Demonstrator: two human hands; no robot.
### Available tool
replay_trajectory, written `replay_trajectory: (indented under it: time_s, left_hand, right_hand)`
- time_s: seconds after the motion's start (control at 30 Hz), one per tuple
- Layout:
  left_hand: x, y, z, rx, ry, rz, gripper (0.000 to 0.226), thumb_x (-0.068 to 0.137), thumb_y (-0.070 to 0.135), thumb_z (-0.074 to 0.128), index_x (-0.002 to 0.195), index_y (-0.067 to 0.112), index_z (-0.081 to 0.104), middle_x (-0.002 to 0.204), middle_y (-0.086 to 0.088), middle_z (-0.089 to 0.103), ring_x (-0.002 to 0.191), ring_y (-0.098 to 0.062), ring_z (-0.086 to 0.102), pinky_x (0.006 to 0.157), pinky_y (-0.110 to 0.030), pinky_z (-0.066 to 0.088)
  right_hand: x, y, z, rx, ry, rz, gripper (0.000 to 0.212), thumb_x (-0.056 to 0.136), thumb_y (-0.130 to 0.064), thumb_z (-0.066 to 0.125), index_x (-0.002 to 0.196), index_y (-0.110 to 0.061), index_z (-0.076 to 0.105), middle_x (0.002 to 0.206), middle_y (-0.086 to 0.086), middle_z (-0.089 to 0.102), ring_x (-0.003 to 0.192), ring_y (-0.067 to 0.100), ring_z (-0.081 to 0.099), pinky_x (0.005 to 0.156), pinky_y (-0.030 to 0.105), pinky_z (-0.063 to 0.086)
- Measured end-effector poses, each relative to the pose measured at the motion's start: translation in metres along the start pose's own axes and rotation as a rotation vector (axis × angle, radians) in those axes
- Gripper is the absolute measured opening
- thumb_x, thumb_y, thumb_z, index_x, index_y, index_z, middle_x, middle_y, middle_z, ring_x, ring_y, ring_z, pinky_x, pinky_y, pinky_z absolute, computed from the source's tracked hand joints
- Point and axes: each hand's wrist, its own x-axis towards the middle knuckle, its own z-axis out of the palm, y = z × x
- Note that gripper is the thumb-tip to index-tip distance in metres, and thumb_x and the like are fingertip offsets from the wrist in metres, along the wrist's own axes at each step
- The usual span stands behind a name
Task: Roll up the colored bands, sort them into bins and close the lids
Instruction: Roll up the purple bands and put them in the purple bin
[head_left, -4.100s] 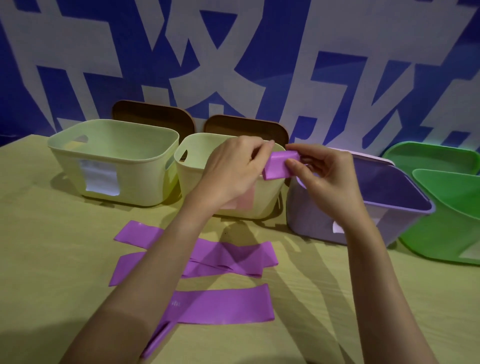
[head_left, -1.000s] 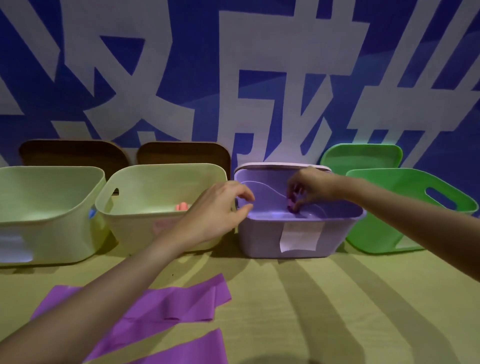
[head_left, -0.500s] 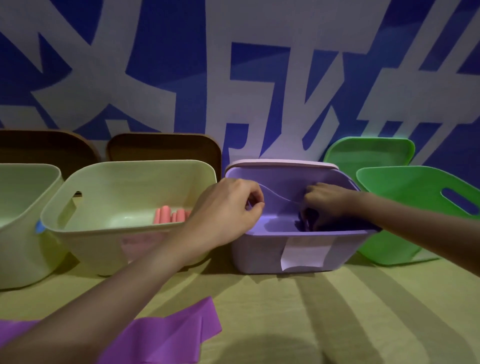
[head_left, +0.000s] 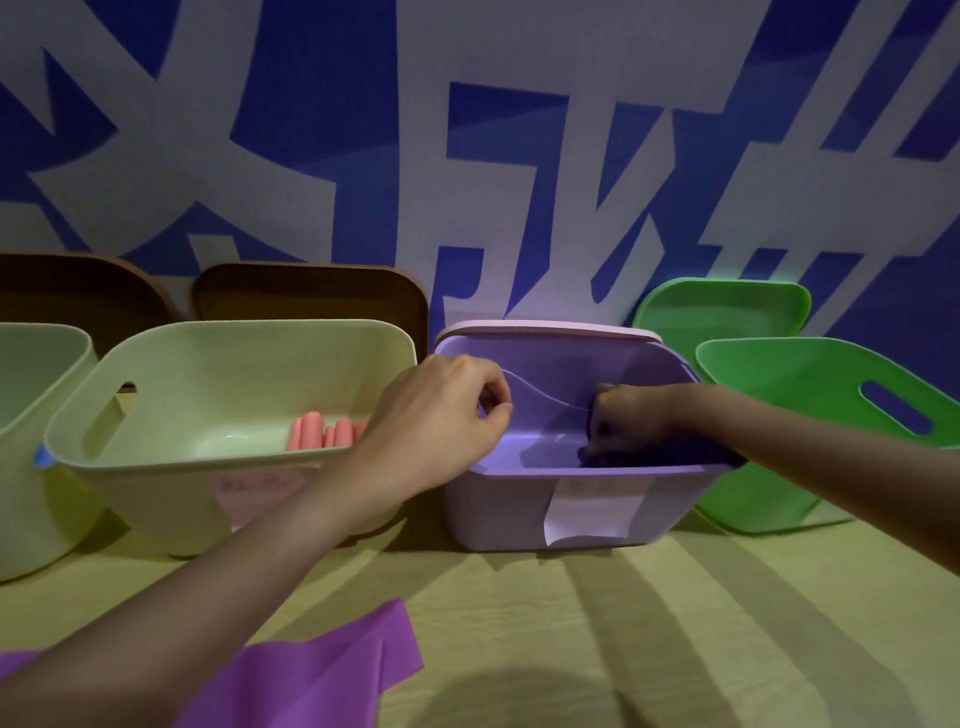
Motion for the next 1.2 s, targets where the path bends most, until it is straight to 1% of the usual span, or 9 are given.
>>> replay_trajectory:
  time_s: [0.2, 0.37, 0.43, 0.57, 0.7, 0.8, 0.9, 1.03, 1.2]
  left_hand:
    - [0.004, -0.003, -0.005, -0.12, -0.008, -0.023, 0.01, 0.086, 0.018, 0.062, 0.089, 0.02, 0.07, 0.08, 0.01, 0.067, 0.074, -0.005, 0.061, 0.07, -0.024, 0.05]
    - [-0.007, -0.001, -0.022, -0.213, 0.02, -0.021, 0.016, 0.088, 0.012, 0.063, 0.103, 0.012, 0.068, 0.094, 0.002, 0.068, 0.085, -0.006, 0.062, 0.069, -0.007, 0.044]
    - [-0.017, 0.0, -0.033, -0.21, 0.059, -0.03, 0.021, 0.088, 0.013, 0.064, 0.109, 0.012, 0.066, 0.098, 0.002, 0.068, 0.088, -0.008, 0.062, 0.075, -0.015, 0.049]
    - [-0.048, 0.001, -0.055, -0.2, 0.138, -0.051, 0.028, 0.088, 0.016, 0.064, 0.116, 0.014, 0.063, 0.106, 0.003, 0.066, 0.092, -0.008, 0.062, 0.081, -0.03, 0.054]
    - [-0.095, -0.001, -0.075, -0.186, 0.22, -0.069, 0.031, 0.089, 0.013, 0.063, 0.119, 0.016, 0.061, 0.11, 0.004, 0.064, 0.096, -0.009, 0.061, 0.08, -0.025, 0.053]
    - [-0.134, -0.013, -0.084, -0.207, 0.267, -0.102, 0.026, 0.087, 0.01, 0.065, 0.112, 0.016, 0.064, 0.103, 0.004, 0.066, 0.09, -0.011, 0.064, 0.076, -0.022, 0.051]
    - [-0.175, -0.025, -0.089, -0.245, 0.263, -0.175, 0.018, 0.087, 0.008, 0.065, 0.101, 0.02, 0.064, 0.094, 0.003, 0.067, 0.08, -0.006, 0.062, 0.069, -0.015, 0.046]
    - [-0.233, -0.042, -0.086, -0.236, 0.16, -0.278, 0.015, 0.088, 0.005, 0.064, 0.1, 0.013, 0.067, 0.089, -0.002, 0.068, 0.074, 0.004, 0.059, 0.064, -0.006, 0.042]
    - [-0.307, -0.06, -0.076, -0.252, 0.117, -0.363, 0.024, 0.083, 0.001, 0.069, 0.094, 0.022, 0.065, 0.088, 0.001, 0.069, 0.074, 0.007, 0.06, 0.069, -0.01, 0.046]
  right_hand:
    - [-0.009, -0.014, -0.013, 0.204, -0.141, 0.259, 0.06, 0.102, -0.047, 0.029, 0.104, 0.0, 0.067, 0.113, 0.018, 0.065, 0.09, 0.025, 0.056, 0.094, 0.033, 0.044]
    - [-0.031, -0.031, -0.038, 0.343, 0.036, 0.324, 0.056, 0.102, -0.049, 0.028, 0.08, -0.009, 0.061, 0.081, 0.014, 0.056, 0.067, 0.023, 0.05, 0.073, 0.032, 0.043]
    - [-0.045, -0.045, -0.051, 0.381, 0.228, 0.285, 0.053, 0.102, -0.047, 0.029, 0.088, -0.007, 0.061, 0.091, 0.015, 0.057, 0.08, 0.023, 0.051, 0.077, 0.03, 0.038]
    - [-0.073, -0.085, -0.063, 0.48, 0.522, 0.118, 0.053, 0.103, -0.043, 0.032, 0.128, -0.004, 0.056, 0.13, 0.015, 0.057, 0.118, 0.03, 0.053, 0.102, 0.036, 0.039]
    - [-0.098, -0.134, -0.051, 0.445, 0.678, 0.042, 0.06, 0.1, -0.052, 0.028, 0.15, -0.018, 0.03, 0.156, 0.011, 0.029, 0.145, 0.027, 0.023, 0.118, 0.045, 0.018]
    - [-0.12, -0.174, -0.033, 0.462, 0.693, 0.021, 0.059, 0.1, -0.053, 0.025, 0.153, -0.03, 0.015, 0.162, 0.004, 0.009, 0.149, 0.025, 0.0, 0.118, 0.047, 0.004]
    - [-0.132, -0.21, -0.009, 0.502, 0.634, -0.025, 0.059, 0.1, -0.054, 0.025, 0.153, -0.033, 0.011, 0.162, 0.003, 0.005, 0.149, 0.024, -0.005, 0.118, 0.047, 0.001]
    - [-0.132, -0.25, 0.027, 0.505, 0.57, -0.115, 0.076, 0.091, -0.07, 0.023, 0.153, -0.028, 0.014, 0.162, 0.006, 0.011, 0.149, 0.024, 0.002, 0.12, 0.048, 0.009]
    - [-0.145, -0.29, 0.077, 0.594, 0.533, -0.235, 0.065, 0.097, -0.044, 0.046, 0.152, -0.018, 0.022, 0.156, 0.009, 0.028, 0.144, 0.023, 0.024, 0.118, 0.034, 0.019]
